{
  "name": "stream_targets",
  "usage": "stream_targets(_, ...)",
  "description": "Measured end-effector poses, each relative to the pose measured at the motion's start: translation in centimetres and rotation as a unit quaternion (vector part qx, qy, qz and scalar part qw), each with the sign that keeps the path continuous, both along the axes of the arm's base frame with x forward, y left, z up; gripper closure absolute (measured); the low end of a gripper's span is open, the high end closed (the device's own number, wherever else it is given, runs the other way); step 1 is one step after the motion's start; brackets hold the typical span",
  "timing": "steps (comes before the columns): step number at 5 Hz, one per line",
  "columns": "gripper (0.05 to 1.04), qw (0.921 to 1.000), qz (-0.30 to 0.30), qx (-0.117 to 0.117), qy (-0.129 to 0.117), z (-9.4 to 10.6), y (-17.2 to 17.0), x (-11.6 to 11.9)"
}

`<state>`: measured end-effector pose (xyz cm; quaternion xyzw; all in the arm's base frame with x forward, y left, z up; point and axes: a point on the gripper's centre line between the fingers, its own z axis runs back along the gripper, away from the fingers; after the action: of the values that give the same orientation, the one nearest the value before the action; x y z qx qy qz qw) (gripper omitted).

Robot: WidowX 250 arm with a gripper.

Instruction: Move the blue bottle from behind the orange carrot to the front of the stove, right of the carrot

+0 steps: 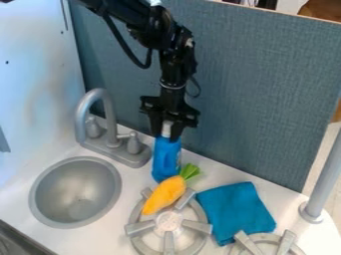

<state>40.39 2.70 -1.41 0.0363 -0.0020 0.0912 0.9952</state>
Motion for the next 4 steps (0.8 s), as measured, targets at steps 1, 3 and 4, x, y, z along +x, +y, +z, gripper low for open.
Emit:
stream_targets(1,0.578,1.0000,0.002,-0.006,-0.002,0.1,-0.1,0.2)
stream_targets(3,0.578,0.9994,0.008,-0.033,-0.010,1.2,-1.0,-1.0)
stream_targets(4,0.578,0.9968,-0.016,-0.057,-0.055,4.6,-2.8,-2.4)
